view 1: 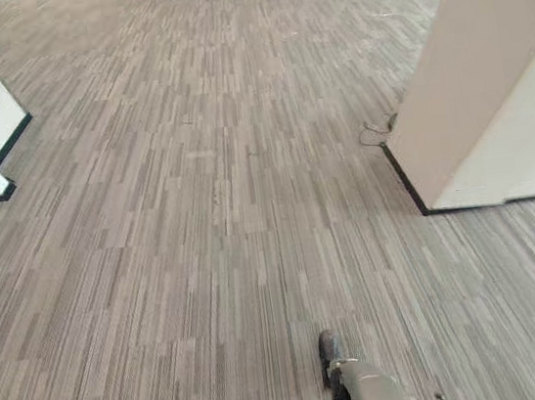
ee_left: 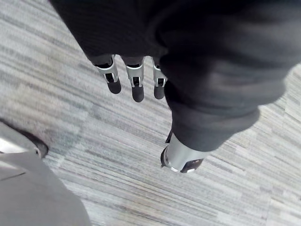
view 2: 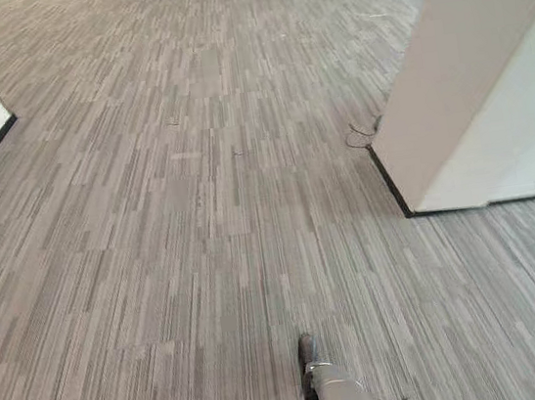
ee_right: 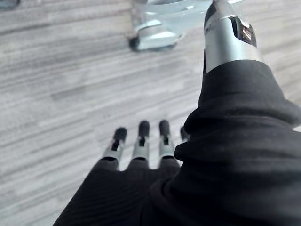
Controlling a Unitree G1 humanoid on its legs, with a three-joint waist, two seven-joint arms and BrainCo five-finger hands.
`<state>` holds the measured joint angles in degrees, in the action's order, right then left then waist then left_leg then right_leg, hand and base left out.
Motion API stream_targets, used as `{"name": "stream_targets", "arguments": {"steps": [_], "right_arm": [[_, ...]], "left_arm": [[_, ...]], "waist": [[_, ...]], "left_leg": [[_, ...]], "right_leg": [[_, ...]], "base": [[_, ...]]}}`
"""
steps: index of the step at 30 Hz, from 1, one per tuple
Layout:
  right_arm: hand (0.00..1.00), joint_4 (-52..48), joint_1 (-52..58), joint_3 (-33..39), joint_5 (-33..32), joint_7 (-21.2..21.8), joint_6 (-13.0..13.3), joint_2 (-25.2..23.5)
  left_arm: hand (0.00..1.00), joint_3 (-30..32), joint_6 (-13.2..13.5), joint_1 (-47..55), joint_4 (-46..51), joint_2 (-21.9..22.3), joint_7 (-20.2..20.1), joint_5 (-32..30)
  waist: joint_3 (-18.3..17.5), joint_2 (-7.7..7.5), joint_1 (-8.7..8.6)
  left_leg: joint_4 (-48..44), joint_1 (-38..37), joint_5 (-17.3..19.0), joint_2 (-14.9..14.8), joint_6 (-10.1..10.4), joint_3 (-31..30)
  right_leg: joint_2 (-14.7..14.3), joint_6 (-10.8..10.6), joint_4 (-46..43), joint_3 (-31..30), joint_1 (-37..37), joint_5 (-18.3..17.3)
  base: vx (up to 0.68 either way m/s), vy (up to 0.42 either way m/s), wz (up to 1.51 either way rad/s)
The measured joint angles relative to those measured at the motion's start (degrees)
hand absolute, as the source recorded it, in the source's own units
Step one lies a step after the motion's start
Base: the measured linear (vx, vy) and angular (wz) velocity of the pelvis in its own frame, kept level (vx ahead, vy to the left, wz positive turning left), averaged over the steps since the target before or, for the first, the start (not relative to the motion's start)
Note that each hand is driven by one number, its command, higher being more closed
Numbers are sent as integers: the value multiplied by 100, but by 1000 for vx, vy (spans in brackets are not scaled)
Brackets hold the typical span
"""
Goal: Organize washtable
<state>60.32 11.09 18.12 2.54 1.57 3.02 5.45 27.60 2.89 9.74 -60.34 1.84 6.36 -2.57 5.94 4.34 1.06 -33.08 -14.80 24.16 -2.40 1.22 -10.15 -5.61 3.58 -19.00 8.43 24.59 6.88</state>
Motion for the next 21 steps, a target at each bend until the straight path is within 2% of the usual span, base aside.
{"name": "stream_targets", "arguments": {"steps": [1,2,3,4,5,6,7,8,9,10,11,12,13,14,15,16,17,18,19,20,21], "right_arm": [[0,-59,-42,-144,27,-14,-15,72],[0,-131,-54,-319,28,-18,7,65],[0,-106,-62,-332,22,-29,15,76],[0,15,-106,-343,22,-49,-25,76],[0,189,-183,-350,24,-93,-53,63],[0,235,-217,-348,23,-126,-67,45],[0,227,-248,-411,23,-145,-66,11],[0,194,-327,-459,23,-145,-60,7],[0,197,-410,-486,19,-128,-71,60],[0,217,-460,-486,28,-123,-68,93],[0,257,-457,-485,27,-136,-64,161],[0,260,-434,-488,31,-132,-65,202],[0,306,-427,-493,31,-132,-63,233],[0,328,-416,-495,33,-132,-62,195],[0,384,-325,-499,42,-129,-56,47],[0,446,-282,-483,78,-125,-13,-108],[0,471,-281,-448,104,-108,29,-116],[0,470,-294,-446,155,-93,63,-127],[0,478,-341,-442,179,-74,71,-150],[0,476,-334,-380,192,-47,93,-132],[0,483,-308,-347,196,-29,95,-112]], "left_arm": [[0,174,-9,-74,33,116,-17,2],[0,400,-8,-97,139,155,-2,26],[0,375,-4,-113,143,148,2,28],[0,264,33,-123,194,94,1,29],[0,125,31,-77,220,-12,2,36],[0,57,30,-29,255,-50,4,41],[0,-30,28,85,285,-128,10,42],[0,-63,22,148,301,-141,10,42],[0,-118,11,193,255,-112,10,49],[0,-230,-1,272,240,-75,10,74],[0,-365,-3,337,236,-31,9,85],[0,-404,-4,403,237,9,8,85],[0,-449,-6,577,227,68,8,86],[0,-449,-13,665,224,72,8,86],[0,-444,-12,869,202,7,-2,85],[0,-337,13,1025,116,-113,-71,91],[0,-335,-5,1005,55,-158,-58,91],[0,-362,-8,914,-23,-249,-38,90],[0,-505,-16,781,-31,-355,-19,82],[0,-661,-18,651,-49,-473,-22,74],[0,-740,-18,615,-48,-486,-12,71]], "waist": [[32,38,-3],[111,-62,102],[176,-45,109],[285,-106,144],[323,-230,242],[323,-323,300],[301,-399,334],[284,-458,336],[298,-376,341],[290,-299,406],[265,-197,548],[240,-141,626],[177,-111,711],[133,-171,749],[-134,-445,806],[-324,-697,773],[-349,-743,728],[-336,-792,666],[-233,-848,571],[-54,-825,507],[-6,-741,438]], "left_leg": [[-1009,486,-779,-41,90,117],[-2035,1102,-2687,-121,64,726],[-2420,1282,-2402,-231,-150,958],[-2987,1671,-1791,-373,-349,1180],[-3096,2050,-1430,-306,-369,1178],[-3010,2233,-1269,-250,-356,1180],[-2698,2749,-1010,-123,-221,1218],[-2457,2999,-942,-81,-127,1203],[-1572,3404,-922,-32,-31,1156],[-252,3654,-1029,89,48,1170],[1048,3783,-1382,148,232,1171],[1522,3834,-1578,143,303,1179],[1904,3980,-1792,118,318,1187],[1836,4038,-1962,124,250,1235],[1457,4100,-2367,261,66,1599],[1197,4099,-2514,444,-202,1708],[1061,4046,-2428,518,-419,1730],[929,3884,-2196,606,-710,1778],[886,3521,-1896,762,-794,1768],[944,2957,-1628,872,-855,1740],[1012,2667,-1504,899,-873,1705]], "right_leg": [[-129,111,-162,3,-66,-267],[-170,195,-112,-272,-442,-597],[-179,242,-29,-322,-708,-672],[-171,346,146,-401,-1270,-809],[-89,381,344,-544,-1773,-896],[-14,353,436,-631,-1980,-973],[86,311,652,-748,-2346,-1238],[134,218,756,-774,-2491,-1421],[142,188,820,-817,-2657,-1650],[187,156,826,-885,-2845,-1858],[199,107,857,-1025,-3057,-2091],[198,43,883,-1087,-3145,-2206],[234,-31,866,-1199,-3397,-2509],[308,-59,858,-1272,-3530,-2669],[593,-147,821,-1458,-3686,-2915],[749,-394,-25,-1647,-3470,-3071],[776,-551,-658,-1752,-3261,-3041],[760,-1133,-1750,-1989,-2907,-2751],[751,-1663,-3063,-2141,-2505,-2251],[818,-1447,-3945,-1942,-2254,-2137],[855,-1317,-4170,-1768,-2103,-2162]], "base": [[1027,-177,-48],[870,-152,-47],[1006,-170,-31],[748,-111,-2],[706,-92,-6],[645,-74,-26],[507,-43,-22],[605,-11,-20],[572,64,-13],[692,126,-29],[585,145,-35],[640,202,-53],[533,204,-49],[716,283,-66],[812,255,-65],[839,250,-55],[828,236,-26],[760,258,3],[856,313,7],[678,252,10],[622,236,6]]}}
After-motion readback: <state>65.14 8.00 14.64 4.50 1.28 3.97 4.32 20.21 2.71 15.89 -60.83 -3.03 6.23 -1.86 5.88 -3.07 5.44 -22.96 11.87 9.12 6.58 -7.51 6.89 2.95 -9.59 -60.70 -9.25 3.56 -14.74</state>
